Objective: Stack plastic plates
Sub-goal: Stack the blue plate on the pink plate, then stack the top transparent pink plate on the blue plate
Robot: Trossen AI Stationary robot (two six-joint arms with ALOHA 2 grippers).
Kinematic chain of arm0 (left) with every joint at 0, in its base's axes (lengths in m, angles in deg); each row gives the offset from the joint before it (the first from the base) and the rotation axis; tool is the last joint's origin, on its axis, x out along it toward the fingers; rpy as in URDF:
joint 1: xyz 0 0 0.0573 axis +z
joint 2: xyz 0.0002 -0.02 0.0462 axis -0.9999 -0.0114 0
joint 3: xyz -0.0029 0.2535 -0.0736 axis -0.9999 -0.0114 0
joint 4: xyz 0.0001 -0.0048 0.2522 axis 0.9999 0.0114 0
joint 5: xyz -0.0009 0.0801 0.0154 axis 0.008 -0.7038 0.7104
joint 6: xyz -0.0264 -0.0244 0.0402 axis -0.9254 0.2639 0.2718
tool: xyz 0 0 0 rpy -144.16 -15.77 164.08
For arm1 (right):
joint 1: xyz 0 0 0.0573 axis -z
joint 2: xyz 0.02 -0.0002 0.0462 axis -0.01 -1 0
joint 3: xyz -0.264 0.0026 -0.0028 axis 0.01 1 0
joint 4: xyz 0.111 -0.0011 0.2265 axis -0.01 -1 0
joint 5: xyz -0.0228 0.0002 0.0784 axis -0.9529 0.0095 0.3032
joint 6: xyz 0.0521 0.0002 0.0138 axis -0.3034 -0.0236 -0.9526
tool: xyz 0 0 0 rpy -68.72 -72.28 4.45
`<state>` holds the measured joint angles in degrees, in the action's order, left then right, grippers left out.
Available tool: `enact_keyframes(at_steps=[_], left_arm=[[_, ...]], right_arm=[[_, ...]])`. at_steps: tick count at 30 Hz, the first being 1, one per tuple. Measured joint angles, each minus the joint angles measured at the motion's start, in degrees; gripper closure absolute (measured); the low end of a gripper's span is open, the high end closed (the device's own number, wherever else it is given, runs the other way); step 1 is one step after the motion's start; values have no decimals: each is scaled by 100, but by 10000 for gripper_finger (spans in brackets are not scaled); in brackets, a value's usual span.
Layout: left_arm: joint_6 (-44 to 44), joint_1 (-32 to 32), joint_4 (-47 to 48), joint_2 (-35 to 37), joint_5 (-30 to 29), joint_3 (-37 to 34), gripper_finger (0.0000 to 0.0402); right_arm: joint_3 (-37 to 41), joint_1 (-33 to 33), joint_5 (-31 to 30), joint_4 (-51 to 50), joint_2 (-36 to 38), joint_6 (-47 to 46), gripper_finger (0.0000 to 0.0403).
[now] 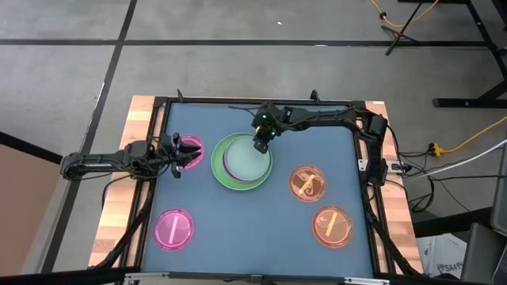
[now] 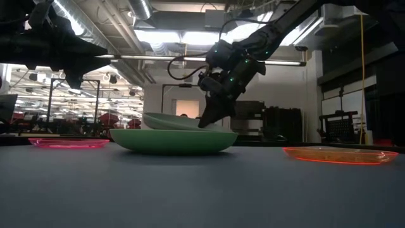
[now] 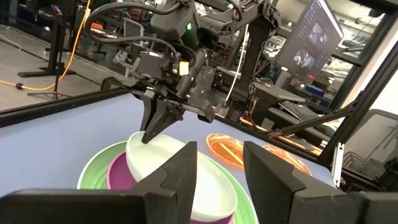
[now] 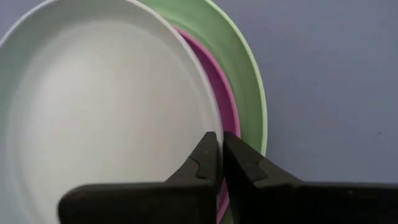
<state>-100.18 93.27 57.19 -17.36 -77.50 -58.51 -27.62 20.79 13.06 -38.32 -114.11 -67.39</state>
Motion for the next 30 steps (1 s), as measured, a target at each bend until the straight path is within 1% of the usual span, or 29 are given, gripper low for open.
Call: enact_keyframes(at_steps=[6, 18, 30], left_arm=[[0, 2, 0, 0, 0, 0, 278], [0, 2, -2, 0, 0, 0, 278], [0, 2, -4, 0, 0, -2, 278]], right_arm=[[0, -2, 0, -8, 0, 2, 377], [0, -2, 0, -8, 0, 4, 319], [-1, 0, 0, -32, 0, 17, 316]])
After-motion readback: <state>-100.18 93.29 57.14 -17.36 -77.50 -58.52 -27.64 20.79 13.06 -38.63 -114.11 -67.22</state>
